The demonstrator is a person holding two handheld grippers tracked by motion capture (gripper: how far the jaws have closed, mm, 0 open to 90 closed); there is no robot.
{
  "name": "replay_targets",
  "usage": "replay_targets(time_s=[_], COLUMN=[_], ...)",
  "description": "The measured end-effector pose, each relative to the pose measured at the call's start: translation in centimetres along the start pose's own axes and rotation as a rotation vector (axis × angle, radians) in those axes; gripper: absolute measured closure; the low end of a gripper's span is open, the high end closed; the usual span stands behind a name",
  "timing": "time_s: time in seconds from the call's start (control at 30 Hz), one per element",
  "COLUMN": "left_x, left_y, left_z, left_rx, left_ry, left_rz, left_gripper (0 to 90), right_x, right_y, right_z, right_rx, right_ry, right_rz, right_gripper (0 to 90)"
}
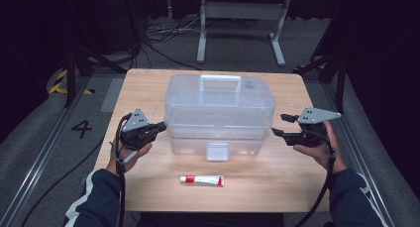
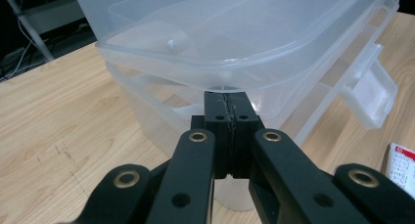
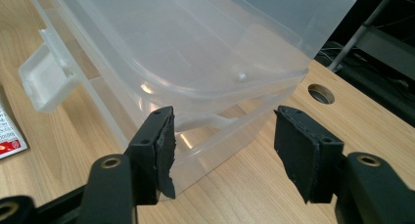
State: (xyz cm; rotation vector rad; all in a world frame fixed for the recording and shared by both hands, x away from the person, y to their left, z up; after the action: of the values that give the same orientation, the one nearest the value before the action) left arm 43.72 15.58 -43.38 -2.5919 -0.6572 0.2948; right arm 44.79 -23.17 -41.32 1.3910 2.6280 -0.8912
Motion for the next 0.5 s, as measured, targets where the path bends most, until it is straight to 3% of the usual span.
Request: replay_targets(time_s=[0.13, 0.23, 0.3, 0.4, 0.5], left_x=[0.1, 0.2, 0.2, 0.3, 0.2], left_y=[0.0, 0.2, 0.2, 0.4, 0.5], left_z=[-0.4, -0.7, -0.7, -0.7, -0.8], left_rx=[-0.007, -0.011, -0.005, -0.003, 0.001], left_ry=[-0.004, -0.003, -0.001, -0.005, 0.0], left_rz=[0.006, 0.007, 0.008, 0.014, 0.01], left_gripper=[89.6, 89.5, 89.2, 89.1, 88.3], right_x=[0.3, 0.9, 1.0, 0.3, 0.3], right_y=[0.2, 0.8, 1.0, 1.2, 1.5], right_z=[0.4, 0.9, 0.6, -0.4, -0.5], right_rx=[0.0, 0.022, 0.0, -0.074, -0.093], right_ry=[-0.009, -0.047, -0.036, -0.016, -0.024], right_rz=[-0.005, -0.006, 0.004, 0.058, 0.07], right_gripper=[41.2, 41.1, 41.7, 45.4, 49.7])
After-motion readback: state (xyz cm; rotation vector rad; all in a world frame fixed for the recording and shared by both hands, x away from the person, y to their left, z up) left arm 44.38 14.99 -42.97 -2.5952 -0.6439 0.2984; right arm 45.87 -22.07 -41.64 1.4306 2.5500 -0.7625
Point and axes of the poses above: each handheld gripper's, and its own axes: y roughly forward along the jaws, z roughly out of its underside, x roughly to its left, the point moved 9 cm from there along y, roughly forward along the jaws, and after that the axes turned 14 degrees about z, right-handed, at the moved point
